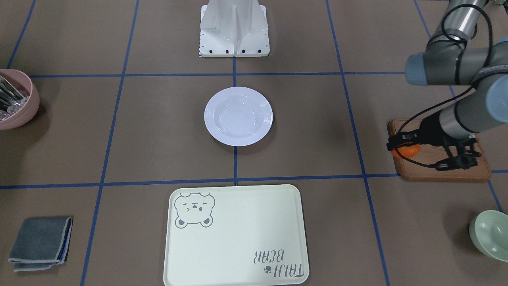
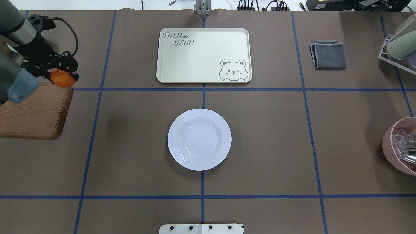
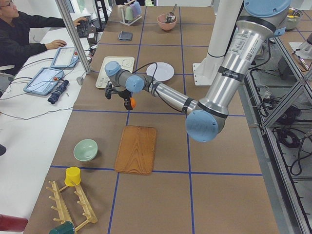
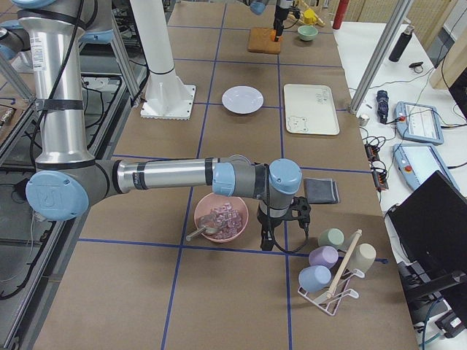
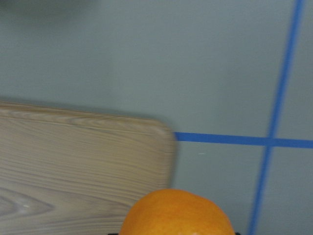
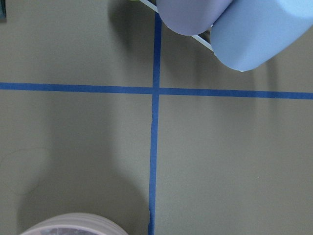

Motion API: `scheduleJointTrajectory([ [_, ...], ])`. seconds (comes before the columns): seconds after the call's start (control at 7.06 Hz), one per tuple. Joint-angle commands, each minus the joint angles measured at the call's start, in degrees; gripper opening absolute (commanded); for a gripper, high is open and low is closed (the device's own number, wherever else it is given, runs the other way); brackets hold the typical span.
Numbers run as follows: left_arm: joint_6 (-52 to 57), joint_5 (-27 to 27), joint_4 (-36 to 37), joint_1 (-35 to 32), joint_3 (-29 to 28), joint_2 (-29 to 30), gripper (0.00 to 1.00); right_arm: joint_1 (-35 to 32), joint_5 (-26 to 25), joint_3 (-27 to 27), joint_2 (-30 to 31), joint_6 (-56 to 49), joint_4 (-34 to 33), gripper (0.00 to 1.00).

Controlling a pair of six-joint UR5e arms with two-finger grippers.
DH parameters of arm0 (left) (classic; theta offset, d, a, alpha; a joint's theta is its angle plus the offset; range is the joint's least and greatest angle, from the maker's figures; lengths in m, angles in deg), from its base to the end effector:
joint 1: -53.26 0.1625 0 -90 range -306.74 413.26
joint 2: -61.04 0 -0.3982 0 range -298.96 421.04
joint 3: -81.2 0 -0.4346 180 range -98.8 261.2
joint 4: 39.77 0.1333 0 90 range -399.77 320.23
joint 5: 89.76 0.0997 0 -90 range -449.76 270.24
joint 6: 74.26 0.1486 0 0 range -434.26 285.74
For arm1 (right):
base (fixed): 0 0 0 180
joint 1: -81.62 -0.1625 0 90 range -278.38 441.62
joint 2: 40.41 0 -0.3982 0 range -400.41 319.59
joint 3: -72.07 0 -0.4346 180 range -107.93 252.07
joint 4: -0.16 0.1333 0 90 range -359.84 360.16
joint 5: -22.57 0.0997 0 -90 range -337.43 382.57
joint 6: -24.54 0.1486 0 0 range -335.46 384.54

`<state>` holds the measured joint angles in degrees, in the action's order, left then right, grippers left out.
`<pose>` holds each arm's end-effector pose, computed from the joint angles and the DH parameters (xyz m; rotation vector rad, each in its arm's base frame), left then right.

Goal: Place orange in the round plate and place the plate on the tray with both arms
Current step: 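Carry the orange with the left gripper and release it onto the white plate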

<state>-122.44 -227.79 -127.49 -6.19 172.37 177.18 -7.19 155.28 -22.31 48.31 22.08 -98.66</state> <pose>0.3331 -0.6092 0.3684 -0.2052 0.8971 -0.1026 0.0214 -0.5355 0.6323 -0.0443 -0.7458 -0.0402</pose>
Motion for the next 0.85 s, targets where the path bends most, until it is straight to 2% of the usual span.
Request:
scheduleJointTrajectory([
  [0.0,-23.18,4.66,0.79,11.83,0.85,11.0,0.0,-0.05,2.39,-0.45,0.58,-0.18,0.12,1.0],
  [0.28,-35.27,10.29,0.62,21.52,-0.1,17.78,0.0,-0.05,2.39,-0.45,0.49,-0.01,0.12,1.0],
  [0.57,-40.58,15.31,-0.78,27.6,-7.36,24.2,0.0,0.04,2.56,-0.71,0.32,-0.09,0.12,1.0],
  [0.71,-42.68,18.21,-5.57,29.63,-11.32,24.93,0.0,0.21,2.56,-3.67,0.14,0.6,0.03,1.0],
])
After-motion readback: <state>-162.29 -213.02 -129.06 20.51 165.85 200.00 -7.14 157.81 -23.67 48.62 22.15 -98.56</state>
